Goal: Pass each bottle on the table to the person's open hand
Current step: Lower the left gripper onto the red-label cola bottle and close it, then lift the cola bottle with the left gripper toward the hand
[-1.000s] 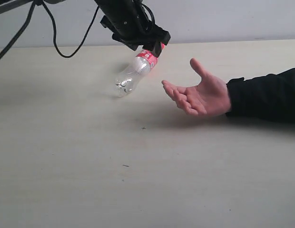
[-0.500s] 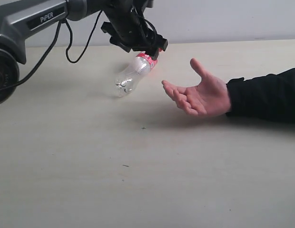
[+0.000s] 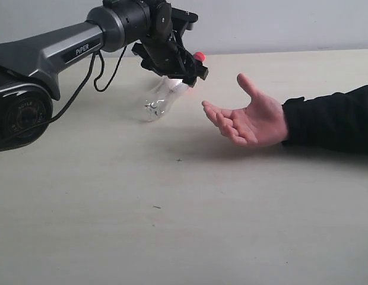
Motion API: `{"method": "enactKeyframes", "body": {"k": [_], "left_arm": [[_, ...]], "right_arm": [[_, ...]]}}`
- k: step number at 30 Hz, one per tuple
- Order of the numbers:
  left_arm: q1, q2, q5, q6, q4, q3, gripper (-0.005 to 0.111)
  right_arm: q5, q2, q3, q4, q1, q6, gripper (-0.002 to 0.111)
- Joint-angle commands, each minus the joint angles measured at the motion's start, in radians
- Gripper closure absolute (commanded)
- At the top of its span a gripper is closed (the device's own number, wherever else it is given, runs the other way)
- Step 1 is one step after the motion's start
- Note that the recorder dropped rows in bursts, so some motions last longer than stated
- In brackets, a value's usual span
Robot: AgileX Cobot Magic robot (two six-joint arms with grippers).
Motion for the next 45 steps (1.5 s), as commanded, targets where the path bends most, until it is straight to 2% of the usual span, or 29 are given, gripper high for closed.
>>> {"method": "enactKeyframes", "body": {"k": [1,13,16,19,21,25,26,35,43,45], "left_arm": [[0.016,0.017,-0.02,-0.016,0.01,-0.008,0.031],[0.02,0.066,-0.024,-0.008,0.014,-0.008,0.031],[0.02,0.066,-0.024,-0.007,0.014,-0.008,0.034],[0.02,0.066,-0.019,-0.003,0.019,-0.008,0.048],[0.02,0.066,-0.019,0.007,0.036,-0.008,0.063],[0.016,0.066,0.006,0.02,0.123,-0.008,0.103],[0.015,0.066,0.015,0.026,0.144,-0.008,0.106],[0.015,-0.02,0.082,-0.089,0.164,-0.008,0.107],[0.013,-0.152,0.315,-0.107,0.086,-0.008,0.107],[0.007,-0.174,0.333,-0.096,0.075,-0.008,0.107]], "right_arm": [[-0.002,-0.004,0.004,0.003,-0.006,0.007,0.108],[-0.002,-0.004,0.004,-0.001,-0.006,0.007,0.108],[-0.002,-0.004,0.004,-0.001,-0.006,0.007,0.108],[-0.002,-0.004,0.004,-0.001,-0.006,0.007,0.108],[-0.002,-0.004,0.004,-0.001,-0.006,0.007,0.108],[-0.002,-0.004,0.004,0.001,-0.006,0.007,0.108],[-0.002,-0.004,0.004,0.001,-0.006,0.007,0.108],[-0.002,-0.004,0.004,0.001,-0.006,0.007,0.108],[-0.002,-0.004,0.004,-0.001,-0.006,0.007,0.108],[-0.002,-0.004,0.004,-0.001,-0.006,0.007,0.108]]}}
